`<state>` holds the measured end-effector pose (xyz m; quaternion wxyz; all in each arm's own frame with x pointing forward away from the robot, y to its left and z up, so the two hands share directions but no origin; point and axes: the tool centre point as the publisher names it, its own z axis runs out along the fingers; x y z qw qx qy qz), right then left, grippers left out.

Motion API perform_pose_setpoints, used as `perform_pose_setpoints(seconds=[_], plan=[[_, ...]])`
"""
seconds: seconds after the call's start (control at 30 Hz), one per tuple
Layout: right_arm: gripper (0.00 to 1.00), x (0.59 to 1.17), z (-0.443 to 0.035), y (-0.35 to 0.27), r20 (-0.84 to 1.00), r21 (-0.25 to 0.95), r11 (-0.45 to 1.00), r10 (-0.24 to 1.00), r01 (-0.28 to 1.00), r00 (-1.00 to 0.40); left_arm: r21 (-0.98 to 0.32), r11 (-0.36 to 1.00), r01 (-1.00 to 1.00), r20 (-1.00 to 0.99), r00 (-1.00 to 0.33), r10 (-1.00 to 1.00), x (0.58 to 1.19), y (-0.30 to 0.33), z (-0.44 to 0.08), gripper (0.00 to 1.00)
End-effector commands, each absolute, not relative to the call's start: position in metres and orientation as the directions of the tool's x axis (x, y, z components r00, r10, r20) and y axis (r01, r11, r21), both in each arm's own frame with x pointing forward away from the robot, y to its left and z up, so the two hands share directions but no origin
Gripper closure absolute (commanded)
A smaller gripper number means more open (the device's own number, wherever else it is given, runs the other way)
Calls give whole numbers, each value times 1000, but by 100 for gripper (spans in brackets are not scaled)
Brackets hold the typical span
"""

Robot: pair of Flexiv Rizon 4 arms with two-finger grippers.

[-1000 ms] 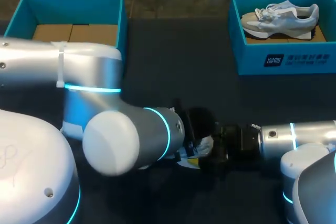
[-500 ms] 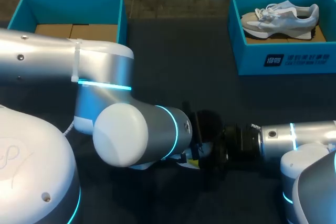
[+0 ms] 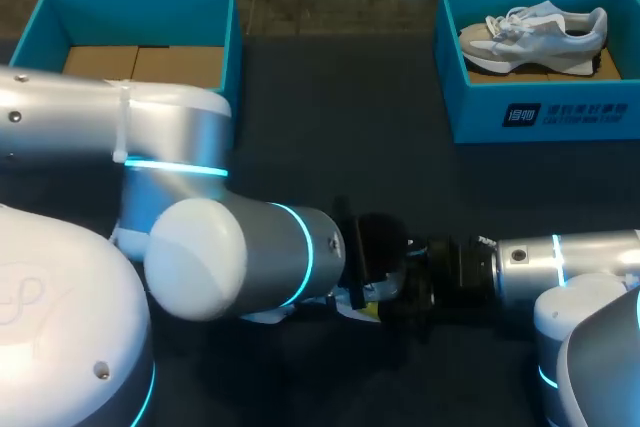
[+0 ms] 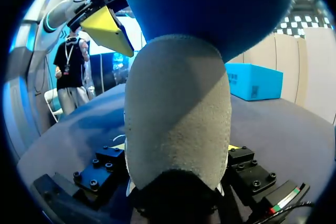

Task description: Take the shoe out of the shoebox, open the shoe tongue, remove and reinsert the insole, then place the shoe into the shoebox

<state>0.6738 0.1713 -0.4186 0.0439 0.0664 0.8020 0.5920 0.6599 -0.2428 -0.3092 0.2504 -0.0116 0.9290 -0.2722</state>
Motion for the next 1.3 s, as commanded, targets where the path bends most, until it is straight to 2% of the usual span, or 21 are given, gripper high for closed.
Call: perform_pose_setpoints(seconds=[0.03,0.1,0.27,0.37,0.47,0.63,0.73,1.1,1.3], plan=[[100,674,-418,173,9,954,294,159,56,-987,-528,838,139,-436,-891,-128,662,-222,-305,51],[100,674,-418,173,9,954,294,159,56,-987,-525,836,162,-437,-894,-101,661,-219,-305,49],[100,674,-418,173,9,954,294,159,56,-987,-517,834,191,-455,-887,-79,656,-214,-304,35],[100,674,-418,173,9,954,294,159,56,-987,-510,837,200,-464,-883,-72,654,-213,-306,33],[100,674,-418,173,9,954,294,159,56,-987,-502,841,203,-467,-882,-66,654,-216,-310,36],[100,674,-418,173,9,954,294,159,56,-987,-489,848,203,-467,-883,-58,657,-221,-316,47],[100,674,-418,173,9,954,294,159,56,-987,-475,856,206,-472,-880,-50,659,-223,-320,49],[100,674,-418,173,9,954,294,159,56,-987,-457,867,199,-463,-886,-40,668,-228,-330,51],[100,674,-418,173,9,954,294,159,56,-987,-457,867,200,-461,-886,-38,670,-227,-332,55]])
